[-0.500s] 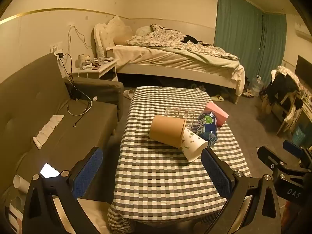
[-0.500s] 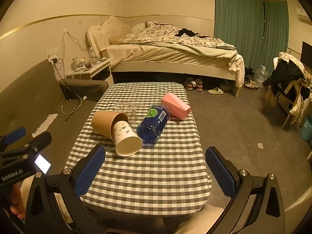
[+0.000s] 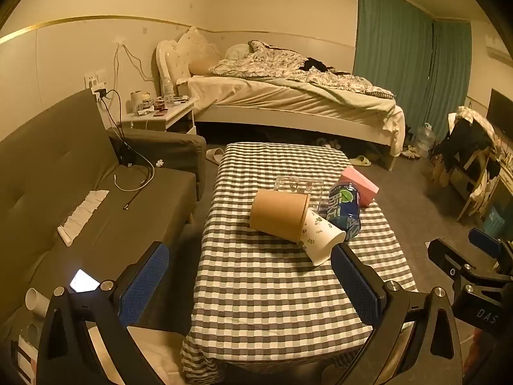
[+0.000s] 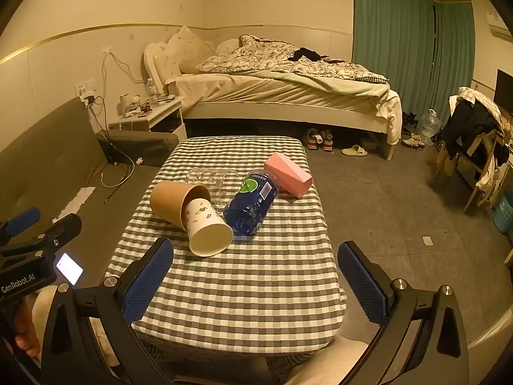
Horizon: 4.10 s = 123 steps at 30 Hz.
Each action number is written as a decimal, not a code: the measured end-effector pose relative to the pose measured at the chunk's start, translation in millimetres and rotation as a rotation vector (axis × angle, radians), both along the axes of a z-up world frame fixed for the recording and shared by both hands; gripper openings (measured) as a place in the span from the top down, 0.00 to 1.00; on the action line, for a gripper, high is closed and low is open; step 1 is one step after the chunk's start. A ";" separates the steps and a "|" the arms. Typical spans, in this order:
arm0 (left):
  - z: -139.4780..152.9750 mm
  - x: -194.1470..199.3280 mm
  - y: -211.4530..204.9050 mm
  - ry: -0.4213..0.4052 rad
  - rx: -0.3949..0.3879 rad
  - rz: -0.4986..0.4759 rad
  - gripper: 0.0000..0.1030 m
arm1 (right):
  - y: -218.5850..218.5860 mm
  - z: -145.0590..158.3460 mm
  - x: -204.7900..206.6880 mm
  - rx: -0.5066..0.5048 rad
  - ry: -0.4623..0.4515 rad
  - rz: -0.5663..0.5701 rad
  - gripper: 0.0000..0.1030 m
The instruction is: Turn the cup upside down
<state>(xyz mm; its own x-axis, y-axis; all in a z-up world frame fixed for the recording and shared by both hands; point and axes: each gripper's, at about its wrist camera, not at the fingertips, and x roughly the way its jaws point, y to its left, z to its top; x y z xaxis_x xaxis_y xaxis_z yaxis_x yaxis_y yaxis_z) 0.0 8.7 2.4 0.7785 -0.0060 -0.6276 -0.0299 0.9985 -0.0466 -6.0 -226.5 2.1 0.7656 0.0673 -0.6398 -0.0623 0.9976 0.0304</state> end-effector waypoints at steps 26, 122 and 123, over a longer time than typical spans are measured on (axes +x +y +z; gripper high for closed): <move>-4.1 -5.3 -8.0 0.012 0.013 0.013 0.00 | 4.5 0.8 -2.7 0.001 0.003 0.021 0.00; -95.8 142.0 53.8 0.268 0.031 0.170 0.00 | 112.2 -124.5 341.1 -0.192 0.626 0.647 0.34; -90.2 138.4 53.5 0.260 0.031 0.172 0.00 | 108.5 -109.5 335.6 -0.194 0.598 0.643 0.34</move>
